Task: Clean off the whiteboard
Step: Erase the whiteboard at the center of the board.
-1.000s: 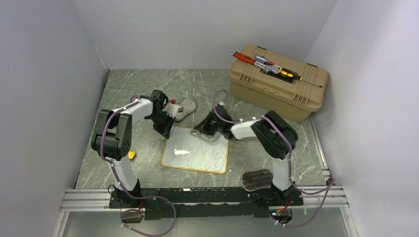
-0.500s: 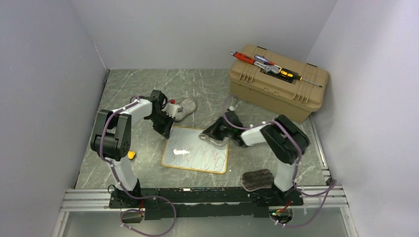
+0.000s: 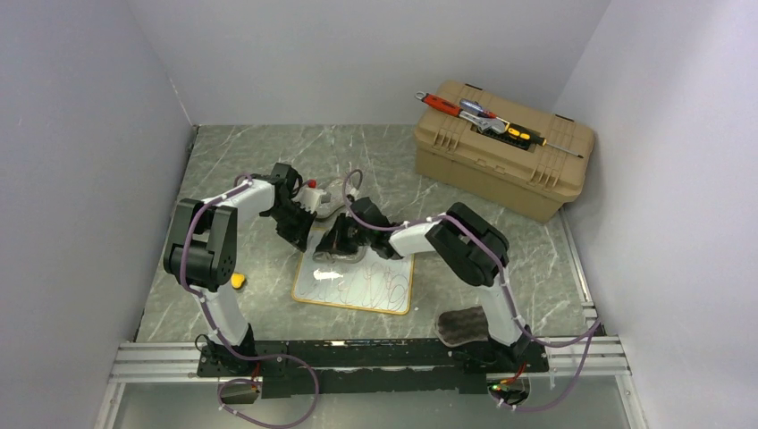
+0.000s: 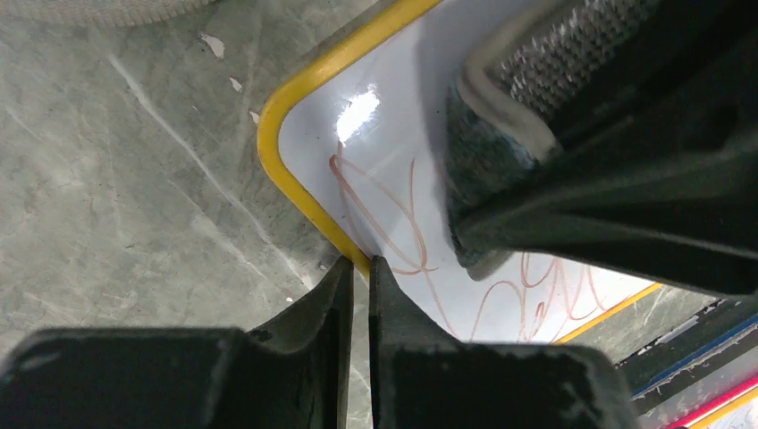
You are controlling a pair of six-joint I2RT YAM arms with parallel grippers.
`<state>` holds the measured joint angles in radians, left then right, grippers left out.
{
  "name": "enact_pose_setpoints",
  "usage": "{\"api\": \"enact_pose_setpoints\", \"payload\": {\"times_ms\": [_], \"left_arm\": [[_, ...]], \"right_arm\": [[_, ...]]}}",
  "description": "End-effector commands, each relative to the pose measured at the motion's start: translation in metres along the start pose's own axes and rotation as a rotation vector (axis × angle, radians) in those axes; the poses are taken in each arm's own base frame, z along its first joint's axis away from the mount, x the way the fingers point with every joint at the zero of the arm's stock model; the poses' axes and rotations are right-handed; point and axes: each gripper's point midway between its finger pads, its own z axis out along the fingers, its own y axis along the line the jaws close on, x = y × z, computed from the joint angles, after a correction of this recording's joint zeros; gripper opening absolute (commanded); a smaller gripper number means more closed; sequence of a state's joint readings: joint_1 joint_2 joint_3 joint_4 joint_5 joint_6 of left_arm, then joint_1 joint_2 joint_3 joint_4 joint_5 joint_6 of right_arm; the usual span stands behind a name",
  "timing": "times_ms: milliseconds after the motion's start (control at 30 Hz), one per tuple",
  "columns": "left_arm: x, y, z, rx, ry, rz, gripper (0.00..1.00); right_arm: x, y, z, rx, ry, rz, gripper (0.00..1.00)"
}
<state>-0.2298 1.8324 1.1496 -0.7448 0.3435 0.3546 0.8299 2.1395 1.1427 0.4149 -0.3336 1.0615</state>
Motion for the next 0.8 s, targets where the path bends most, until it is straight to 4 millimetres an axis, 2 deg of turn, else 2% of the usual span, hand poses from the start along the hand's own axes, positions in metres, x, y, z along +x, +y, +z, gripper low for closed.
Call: {"api": "enact_pose_setpoints", "payload": {"times_ms": [0,67,100,167,233,267,300,367,533,600,633,667,700,767], "left_arm": [[0.031,0.020,0.037,-0.044,0.110,0.051,0.02],[0.032,0.021,0.037,-0.039,0.109,0.048,0.02],[0.033,0.022,0.036,-0.039,0.109,0.048,0.02],[0.033,0.024,0.035,-0.039,0.108,0.048,0.03],[0.034,0.023,0.033,-0.037,0.103,0.050,0.02],[0.034,0.023,0.033,-0.035,0.099,0.053,0.02],[0.034,0.022,0.032,-0.035,0.096,0.053,0.02],[0.033,0.021,0.032,-0.032,0.090,0.054,0.02],[0.027,0.020,0.030,-0.027,0.070,0.051,0.02],[0.024,0.022,0.028,-0.035,0.066,0.056,0.02],[0.024,0.022,0.027,-0.036,0.068,0.057,0.02],[0.024,0.022,0.026,-0.038,0.069,0.058,0.02],[0.024,0.023,0.025,-0.042,0.069,0.059,0.02],[0.026,0.024,0.026,-0.045,0.075,0.061,0.02]], "right_arm": [[0.077,-0.112,-0.038,0.364,0.187,0.075,0.00],[0.082,-0.143,-0.073,0.429,0.150,0.118,0.00],[0.078,-0.148,-0.093,0.432,0.115,0.133,0.00],[0.083,-0.173,-0.130,0.485,0.076,0.165,0.00],[0.090,-0.188,-0.152,0.531,0.055,0.160,0.00],[0.094,-0.191,-0.157,0.545,0.057,0.159,0.00],[0.097,-0.189,-0.155,0.538,0.066,0.155,0.00],[0.099,-0.174,-0.133,0.511,0.093,0.129,0.00],[0.098,-0.102,-0.036,0.369,0.189,0.024,0.00],[0.101,-0.080,-0.009,0.331,0.230,-0.003,0.00],[0.104,-0.073,-0.003,0.315,0.254,-0.016,0.00],[0.106,-0.074,-0.003,0.323,0.266,-0.023,0.00],[0.109,-0.079,-0.010,0.337,0.269,-0.024,0.00],[0.109,-0.091,-0.039,0.359,0.244,-0.010,0.00]]}}
